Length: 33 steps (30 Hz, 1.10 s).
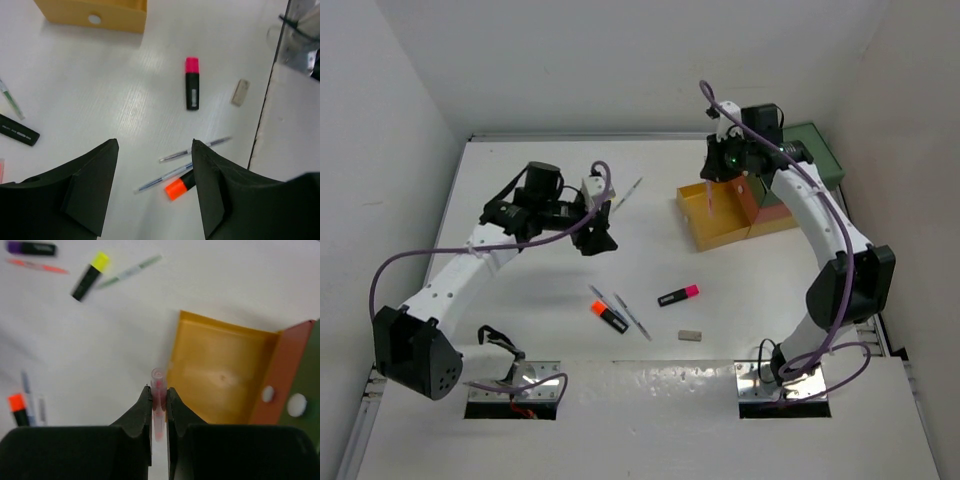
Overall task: Sort the stationery into containers
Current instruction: Place the pen in the drawer.
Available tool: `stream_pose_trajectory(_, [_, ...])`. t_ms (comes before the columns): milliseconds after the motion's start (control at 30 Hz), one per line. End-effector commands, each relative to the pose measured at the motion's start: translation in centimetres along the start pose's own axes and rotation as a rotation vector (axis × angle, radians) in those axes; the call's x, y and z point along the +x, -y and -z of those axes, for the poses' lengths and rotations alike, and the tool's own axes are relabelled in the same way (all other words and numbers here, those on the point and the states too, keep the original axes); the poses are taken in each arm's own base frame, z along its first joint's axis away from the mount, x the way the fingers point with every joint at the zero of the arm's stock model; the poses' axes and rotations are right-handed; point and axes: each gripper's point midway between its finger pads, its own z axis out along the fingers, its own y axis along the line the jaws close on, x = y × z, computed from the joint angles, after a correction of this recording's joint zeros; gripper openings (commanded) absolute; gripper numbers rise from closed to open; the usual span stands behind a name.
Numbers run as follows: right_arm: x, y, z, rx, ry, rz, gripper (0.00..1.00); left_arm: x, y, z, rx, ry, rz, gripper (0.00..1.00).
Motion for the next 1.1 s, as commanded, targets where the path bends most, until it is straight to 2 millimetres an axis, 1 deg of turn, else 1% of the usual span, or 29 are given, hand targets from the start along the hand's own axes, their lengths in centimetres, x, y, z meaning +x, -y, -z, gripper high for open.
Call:
stream_pose_trajectory(0, [2.6, 4.3, 0.3, 0.168, -0.147, 0.215, 0.0, 1.2, 0.0, -0.9, 0.008, -0.089, -0.165, 0.66])
stream_pose_trajectory(33, [2.9, 4.9, -0.1, 0.18, -0.163, 0.232, 0.0, 1.4, 0.5, -1.5, 0.023, -0.101, -0.181, 0.66])
stream_pose_trajectory(67, [3.4, 5.6, -0.8, 0.192, -0.179, 0.228, 0.0, 1.6, 0.3, -1.7, 0.012, -0.116, -0.194, 0.67])
stream_pose_trajectory(133, [4.2, 6.4, -1.6, 0.199, -0.195, 0.224, 0.0, 2.1, 0.8, -2.5, 0.036, -0.14, -0.233, 0.67])
stream_pose_trajectory(167, [4.3, 6.8, -2.5, 0.207, -0.192, 0.227, 0.0, 2.6, 0.6, -2.7, 0.031, -0.163, -0.238, 0.66])
stream_pose_trajectory(200, [4.7, 7.1, -3.0, 0.214, -0.2, 0.234, 0.0, 2.8, 0.9, -3.1, 0.04, -0.177, -0.261, 0.66])
stream_pose_trajectory(233, [4.8, 7.3, -3.4, 0.217, -0.199, 0.238, 0.0, 3.2, 0.7, -3.3, 0.031, -0.195, -0.275, 0.65])
stream_pose_trajectory(267, [5.0, 7.7, -4.2, 0.222, -0.2, 0.243, 0.0, 3.6, 0.6, -3.5, 0.033, -0.211, -0.291, 0.65])
stream_pose_trajectory(333, [5.0, 8.0, -4.9, 0.229, -0.197, 0.254, 0.0, 4.3, 0.8, -4.0, 0.048, -0.238, -0.31, 0.64])
stream_pose_trajectory(400, [5.4, 8.4, -5.9, 0.226, -0.219, 0.26, 0.0, 4.6, 1.2, -4.4, 0.071, -0.251, -0.345, 0.64])
stream_pose_trajectory(433, [5.7, 8.4, -6.2, 0.224, -0.232, 0.264, 0.01, 5.2, 1.3, -4.7, 0.088, -0.274, -0.347, 0.64])
stream_pose_trajectory(467, [6.1, 8.5, -6.6, 0.22, -0.249, 0.263, 0.06, 5.5, 1.5, -5.0, 0.098, -0.286, -0.37, 0.65])
stream_pose_trajectory(500, [6.2, 8.5, -6.8, 0.218, -0.25, 0.264, 0.18, 5.9, 1.6, -5.3, 0.109, -0.299, -0.374, 0.65])
stream_pose_trajectory(533, [6.4, 8.4, -7.0, 0.216, -0.256, 0.263, 0.19, 6.0, 1.6, -5.4, 0.111, -0.302, -0.39, 0.65])
stream_pose_trajectory(567, [6.3, 8.4, -7.0, 0.216, -0.253, 0.262, 0.29, 6.4, 1.6, -5.6, 0.119, -0.313, -0.409, 0.65])
stream_pose_trajectory(600, [6.4, 8.4, -7.1, 0.217, -0.254, 0.256, 0.34, 6.5, 1.9, -5.9, 0.129, -0.316, -0.426, 0.65])
stream_pose_trajectory(633, [6.4, 8.2, -7.1, 0.216, -0.257, 0.254, 0.42, 6.7, 1.8, -6.2, 0.129, -0.322, -0.442, 0.65])
stream_pose_trajectory(733, [5.8, 7.6, -6.7, 0.207, -0.257, 0.222, 0.45, 7.5, 2.1, -7.0, 0.161, -0.337, -0.506, 0.62])
stream_pose_trajectory(767, [4.6, 7.0, -6.3, 0.196, -0.232, 0.213, 0.45, 7.7, 2.2, -7.2, 0.177, -0.337, -0.544, 0.61])
stream_pose_trajectory(800, [4.1, 6.8, -6.0, 0.193, -0.223, 0.187, 0.45, 8.0, 2.6, -7.5, 0.197, -0.341, -0.563, 0.6])
stream_pose_trajectory(833, [3.7, 6.4, -5.4, 0.186, -0.22, 0.172, 0.45, 8.5, 2.9, -7.8, 0.217, -0.35, -0.583, 0.57])
stream_pose_trajectory(867, [2.4, 5.6, -4.9, 0.164, -0.193, 0.155, 0.45, 8.8, 3.3, -8.2, 0.245, -0.353, -0.63, 0.55])
stream_pose_trajectory(900, [1.8, 5.3, -4.4, 0.155, -0.18, 0.142, 0.45, 9.1, 3.5, -8.4, 0.259, -0.358, -0.648, 0.5])
stream_pose_trajectory(967, [0.4, 4.4, -2.7, 0.135, -0.151, 0.102, 0.45, 10.2, 4.4, -9.1, 0.318, -0.379, -0.713, 0.45])
stream_pose_trajectory(1000, [0.0, 3.8, -2.2, 0.112, -0.138, 0.091, 0.45, 10.6, 4.8, -9.3, 0.339, -0.389, -0.73, 0.41])
stream_pose_trajectory(1033, [-0.2, 3.5, -1.2, 0.107, -0.13, 0.071, 0.45, 11.3, 5.3, -9.7, 0.373, -0.403, -0.761, 0.4])
stream_pose_trajectory(1067, [-0.2, 3.3, -0.6, 0.1, -0.127, 0.063, 0.45, 11.8, 5.6, -9.9, 0.388, -0.413, -0.773, 0.39])
